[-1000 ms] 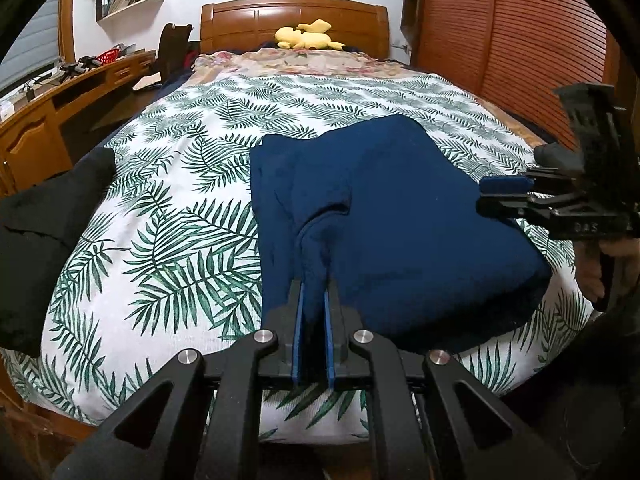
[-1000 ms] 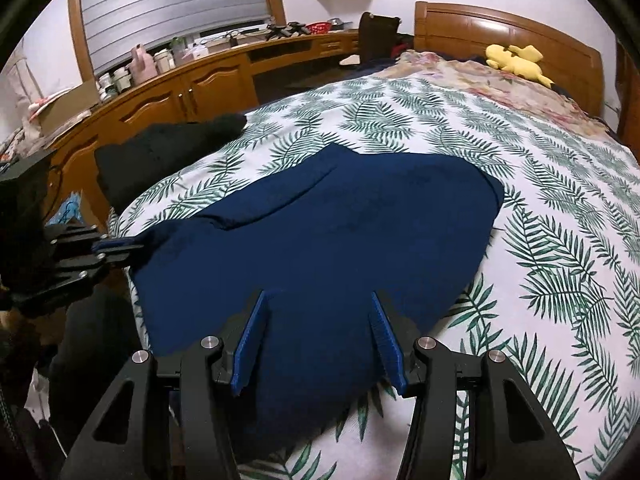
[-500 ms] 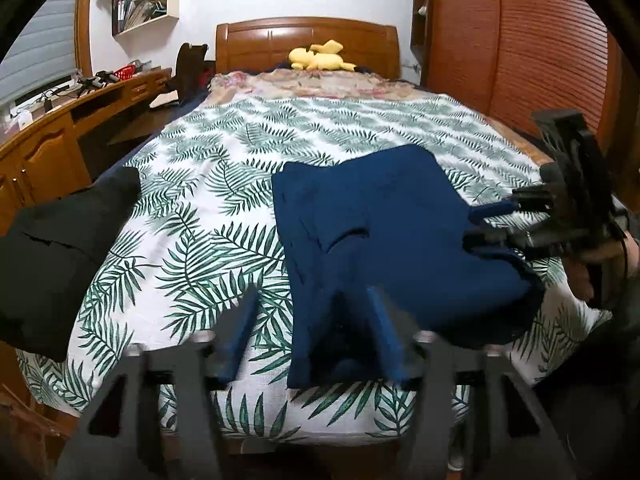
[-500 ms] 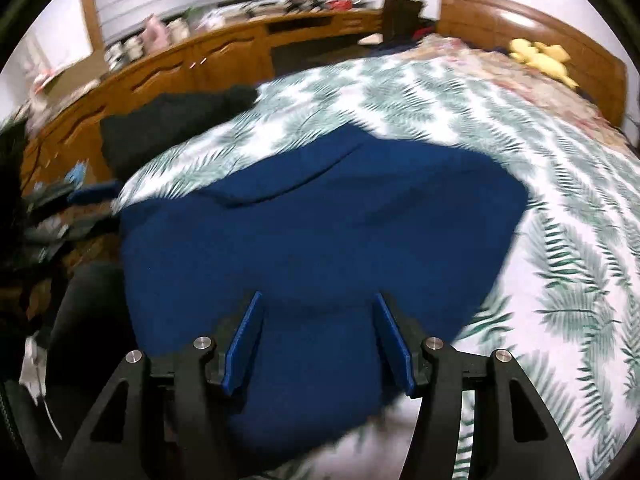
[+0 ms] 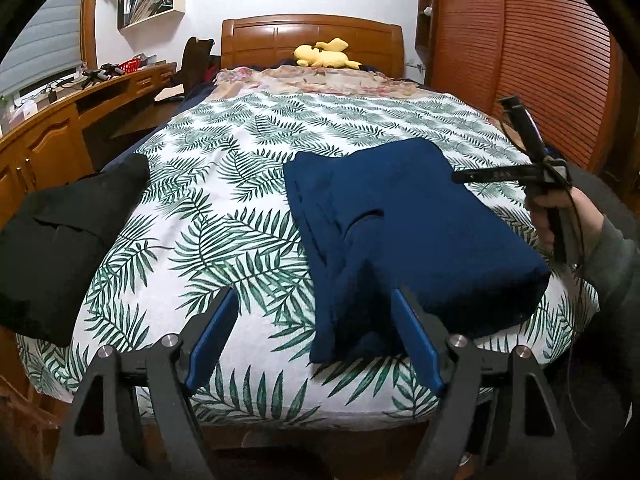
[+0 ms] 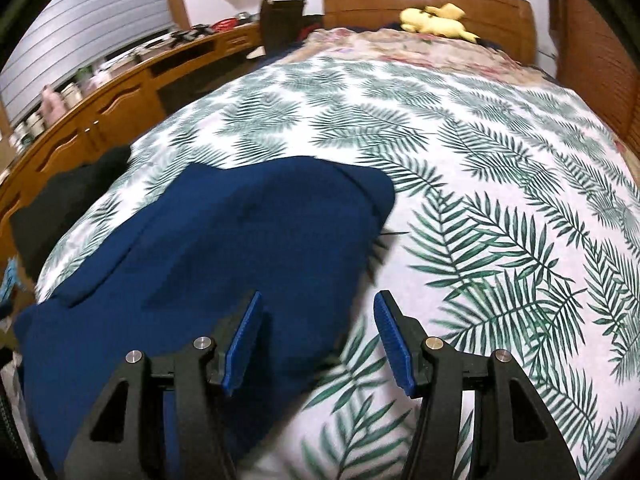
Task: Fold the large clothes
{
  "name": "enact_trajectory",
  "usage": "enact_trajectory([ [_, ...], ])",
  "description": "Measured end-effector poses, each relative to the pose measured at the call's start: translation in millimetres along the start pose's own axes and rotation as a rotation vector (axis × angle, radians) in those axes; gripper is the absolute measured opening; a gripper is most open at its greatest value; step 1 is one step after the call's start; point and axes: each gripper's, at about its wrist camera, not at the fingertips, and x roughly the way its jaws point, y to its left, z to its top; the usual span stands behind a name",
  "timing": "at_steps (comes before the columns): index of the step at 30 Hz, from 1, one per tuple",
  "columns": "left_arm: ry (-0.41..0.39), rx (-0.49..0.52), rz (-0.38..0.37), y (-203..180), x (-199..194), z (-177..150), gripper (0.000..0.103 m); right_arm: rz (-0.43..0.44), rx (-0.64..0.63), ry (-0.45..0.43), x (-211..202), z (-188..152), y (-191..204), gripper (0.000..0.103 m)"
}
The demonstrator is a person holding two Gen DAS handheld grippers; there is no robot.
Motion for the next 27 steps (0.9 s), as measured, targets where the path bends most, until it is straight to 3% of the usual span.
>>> enact_trajectory([
  [11, 0.013, -0.001, 0.019, 4, 3, -9, 0.079, 0.028, 0.049, 0.067, 56, 27, -27, 0.072],
  [15, 0.023, 0.001, 0.010, 1, 7, -11, 0.079, 0.151, 0.185, 0.092, 73, 35, -53, 0.073],
  [22, 0.043, 0.039, 0.010, -13, 13, -11, 0.079, 0.169, 0.171, 0.097, 87, 42, -51, 0.073],
  [24, 0.047, 0.039, 0.008, -15, 14, -11, 0.079, 0.190, 0.176, 0.094, 88, 41, -51, 0.068],
  [27, 0.054, 0.040, 0.011, -16, 14, -11, 0.079, 0.243, 0.185, 0.093, 83, 38, -48, 0.045],
])
